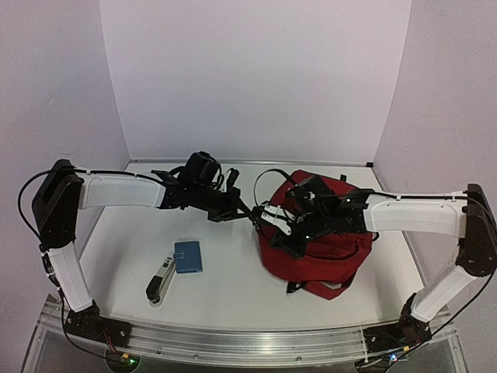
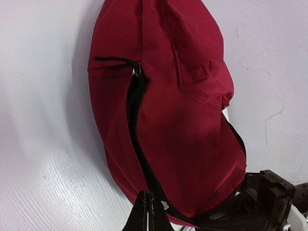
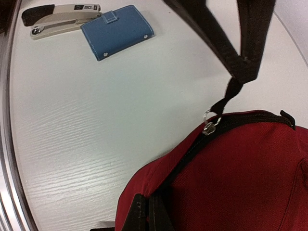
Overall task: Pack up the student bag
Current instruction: Zip the student bag at the center of the board.
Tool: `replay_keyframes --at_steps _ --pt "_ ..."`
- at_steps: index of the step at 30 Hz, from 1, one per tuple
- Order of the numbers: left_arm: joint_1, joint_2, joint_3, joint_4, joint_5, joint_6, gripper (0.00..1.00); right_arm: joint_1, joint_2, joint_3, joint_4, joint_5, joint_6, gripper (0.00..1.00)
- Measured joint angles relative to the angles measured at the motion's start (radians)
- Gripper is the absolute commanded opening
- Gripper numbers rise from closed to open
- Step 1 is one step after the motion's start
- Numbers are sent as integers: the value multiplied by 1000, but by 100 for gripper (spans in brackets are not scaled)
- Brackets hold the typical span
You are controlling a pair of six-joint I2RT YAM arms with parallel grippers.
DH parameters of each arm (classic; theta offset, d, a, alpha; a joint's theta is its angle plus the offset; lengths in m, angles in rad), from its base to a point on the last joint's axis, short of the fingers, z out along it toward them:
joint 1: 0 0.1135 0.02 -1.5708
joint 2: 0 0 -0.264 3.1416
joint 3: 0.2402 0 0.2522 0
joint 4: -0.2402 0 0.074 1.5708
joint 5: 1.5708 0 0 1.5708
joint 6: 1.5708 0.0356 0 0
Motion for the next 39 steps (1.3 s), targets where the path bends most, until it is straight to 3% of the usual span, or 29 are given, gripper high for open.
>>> replay_keyframes --at_steps 13,28,36,39 --pt "5 224 212 -12 -12 -5 0 42 -149 -182 -89 -12 -167 0" --pt "19 349 341 10 -20 -63 0 62 -225 -239 -114 9 -232 0" --pt "55 359 399 -29 -38 -55 1 67 -67 -58 -107 -21 -109 2" --pt "95 357 402 -51 -60 -54 15 68 62 93 -96 -27 -59 20"
